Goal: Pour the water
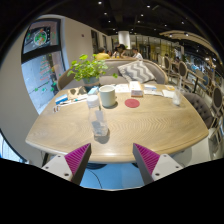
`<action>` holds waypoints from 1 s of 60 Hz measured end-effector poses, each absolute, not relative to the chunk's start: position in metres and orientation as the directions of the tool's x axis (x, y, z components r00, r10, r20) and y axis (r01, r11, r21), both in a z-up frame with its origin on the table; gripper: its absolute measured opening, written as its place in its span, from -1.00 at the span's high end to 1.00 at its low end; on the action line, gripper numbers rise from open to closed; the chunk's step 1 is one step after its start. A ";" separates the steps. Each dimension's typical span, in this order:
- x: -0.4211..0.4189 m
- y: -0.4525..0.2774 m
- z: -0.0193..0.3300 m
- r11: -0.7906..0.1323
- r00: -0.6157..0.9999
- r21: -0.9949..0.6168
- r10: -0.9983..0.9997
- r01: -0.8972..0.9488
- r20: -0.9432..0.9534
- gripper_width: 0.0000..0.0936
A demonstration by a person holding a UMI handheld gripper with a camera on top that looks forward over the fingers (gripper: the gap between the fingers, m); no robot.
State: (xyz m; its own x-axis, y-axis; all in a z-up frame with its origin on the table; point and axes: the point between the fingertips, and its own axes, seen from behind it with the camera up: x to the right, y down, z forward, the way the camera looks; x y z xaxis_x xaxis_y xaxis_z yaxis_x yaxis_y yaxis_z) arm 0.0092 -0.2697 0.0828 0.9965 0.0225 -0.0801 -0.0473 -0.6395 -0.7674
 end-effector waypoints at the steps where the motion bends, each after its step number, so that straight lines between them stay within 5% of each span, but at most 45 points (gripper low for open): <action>1: 0.003 -0.266 0.081 -0.634 0.996 -0.772 0.029 -0.043 -0.080 -0.84; 27: -0.048 -0.126 0.043 -0.498 1.000 -0.867 -0.016 -0.022 -0.016 -0.83; 37: -0.048 -0.096 0.034 -0.468 1.000 -0.884 -0.001 0.008 0.010 -0.46; 42: -0.045 -0.089 0.036 -0.446 0.999 -0.894 0.007 0.048 0.050 -0.11; 60: -0.051 -0.085 0.039 -0.470 0.996 -0.879 0.031 0.086 0.081 0.05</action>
